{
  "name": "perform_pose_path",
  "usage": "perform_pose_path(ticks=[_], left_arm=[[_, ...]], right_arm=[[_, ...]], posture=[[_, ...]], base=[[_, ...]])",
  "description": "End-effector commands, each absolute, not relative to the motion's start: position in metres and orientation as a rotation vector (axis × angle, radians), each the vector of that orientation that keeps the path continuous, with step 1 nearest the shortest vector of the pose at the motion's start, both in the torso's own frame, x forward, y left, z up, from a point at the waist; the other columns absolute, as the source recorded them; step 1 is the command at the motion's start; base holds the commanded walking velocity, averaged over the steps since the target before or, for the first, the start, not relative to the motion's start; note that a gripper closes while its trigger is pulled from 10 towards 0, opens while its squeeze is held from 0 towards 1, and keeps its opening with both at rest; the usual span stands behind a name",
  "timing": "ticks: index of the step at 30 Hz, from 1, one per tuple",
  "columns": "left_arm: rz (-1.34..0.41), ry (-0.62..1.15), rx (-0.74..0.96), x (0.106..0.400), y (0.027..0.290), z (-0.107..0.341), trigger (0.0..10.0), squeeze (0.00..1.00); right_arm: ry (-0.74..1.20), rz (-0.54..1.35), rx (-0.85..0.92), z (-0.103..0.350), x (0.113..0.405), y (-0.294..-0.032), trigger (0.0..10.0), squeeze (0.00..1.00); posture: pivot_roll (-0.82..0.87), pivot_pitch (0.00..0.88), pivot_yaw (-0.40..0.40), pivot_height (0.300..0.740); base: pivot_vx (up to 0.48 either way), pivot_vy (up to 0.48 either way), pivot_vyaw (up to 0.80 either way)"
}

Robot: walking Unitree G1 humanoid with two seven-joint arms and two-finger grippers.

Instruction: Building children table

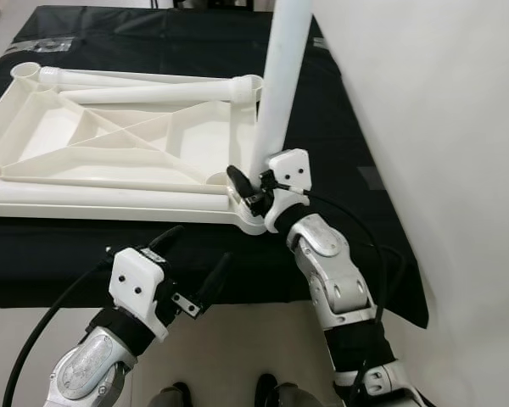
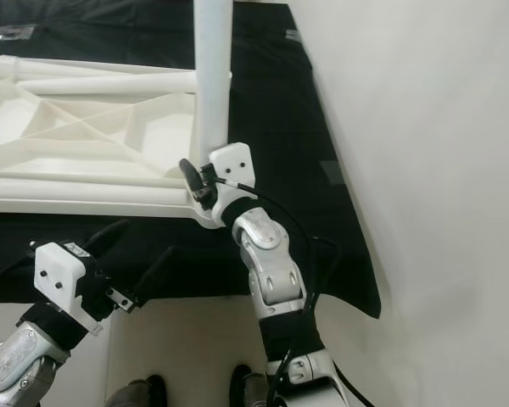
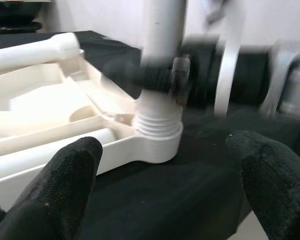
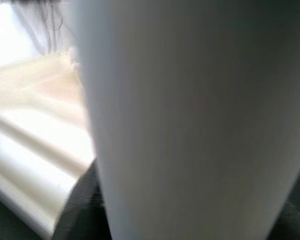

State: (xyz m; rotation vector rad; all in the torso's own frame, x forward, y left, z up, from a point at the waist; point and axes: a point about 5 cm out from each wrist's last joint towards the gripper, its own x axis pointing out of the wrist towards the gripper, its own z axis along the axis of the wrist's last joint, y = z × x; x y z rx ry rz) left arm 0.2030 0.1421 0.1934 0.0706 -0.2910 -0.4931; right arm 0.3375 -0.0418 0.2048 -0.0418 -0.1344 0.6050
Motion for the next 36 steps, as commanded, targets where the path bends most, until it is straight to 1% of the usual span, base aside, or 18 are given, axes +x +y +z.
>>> perform_pose_path(ticks=[1,2,5,6,9,11,14,17,24,28,29,30,31,36], left_arm=[[-0.507,-0.268,0.067,0.201,0.142,0.188,10.0,0.00],[-0.508,-0.268,0.067,0.201,0.142,0.189,10.0,0.00],[-0.510,-0.268,0.067,0.201,0.141,0.189,10.0,0.00],[-0.513,-0.268,0.064,0.201,0.140,0.190,10.0,0.00],[-0.513,-0.268,0.064,0.201,0.140,0.190,10.0,0.00],[-0.510,-0.266,0.063,0.201,0.141,0.189,10.0,0.00],[-0.507,-0.265,0.063,0.200,0.141,0.189,10.0,0.00],[-0.500,-0.262,0.065,0.199,0.143,0.189,10.0,0.00],[-0.500,-0.261,0.066,0.198,0.143,0.189,10.0,0.00],[-0.500,-0.258,0.066,0.198,0.142,0.189,10.0,0.00],[-0.500,-0.258,0.066,0.198,0.142,0.189,10.0,0.00],[-0.500,-0.258,0.066,0.198,0.142,0.189,10.0,0.00],[-0.501,-0.258,0.066,0.198,0.142,0.189,10.0,0.00],[-0.505,-0.258,0.065,0.199,0.142,0.189,10.0,0.00]], right_arm=[[0.003,0.659,-0.016,0.176,0.334,-0.039,10.0,0.99],[-0.051,0.757,0.037,0.191,0.330,-0.036,10.0,1.00],[-0.089,0.813,0.066,0.201,0.328,-0.036,10.0,1.00],[-0.182,1.003,0.087,0.225,0.330,-0.047,10.0,0.00],[-0.197,1.059,0.083,0.231,0.332,-0.052,10.0,0.00],[-0.237,1.156,0.020,0.241,0.336,-0.066,10.0,0.00],[-0.241,1.204,-0.005,0.244,0.337,-0.074,10.0,0.00],[-0.235,1.306,-0.077,0.252,0.345,-0.098,10.0,0.00],[-0.240,1.339,-0.072,0.256,0.346,-0.103,10.0,0.00],[-0.237,1.391,-0.083,0.259,0.347,-0.115,10.0,0.00],[-0.234,1.403,-0.088,0.258,0.348,-0.118,9.1,0.00],[-0.234,1.403,-0.088,0.258,0.348,-0.118,9.1,0.00],[-0.230,1.410,-0.094,0.258,0.349,-0.121,0.0,0.00],[-0.211,1.421,-0.116,0.253,0.349,-0.123,0.0,0.00]], posture=[[0.14,0.274,-0.096,0.740],[0.15,0.278,-0.094,0.740],[0.15,0.278,-0.094,0.740],[0.15,0.291,-0.101,0.740],[0.15,0.291,-0.101,0.740],[0.15,0.294,-0.104,0.740],[0.15,0.306,-0.111,0.740],[0.15,0.317,-0.113,0.740],[0.15,0.321,-0.112,0.740],[0.15,0.323,-0.110,0.740],[0.15,0.322,-0.110,0.740],[0.15,0.322,-0.110,0.740],[0.15,0.322,-0.110,0.740],[0.15,0.320,-0.108,0.740]], base=[[0.000,0.000,0.00],[0.000,0.000,0.00],[0.000,0.000,0.00],[0.000,0.000,0.00],[0.000,0.000,0.00],[0.000,0.000,0.00],[0.000,0.000,0.00],[0.000,0.000,0.00],[0.000,0.000,0.00],[0.000,0.000,0.00],[0.000,0.000,0.00],[0.000,0.000,0.00],[0.000,0.000,0.00],[0.000,0.000,0.00]])
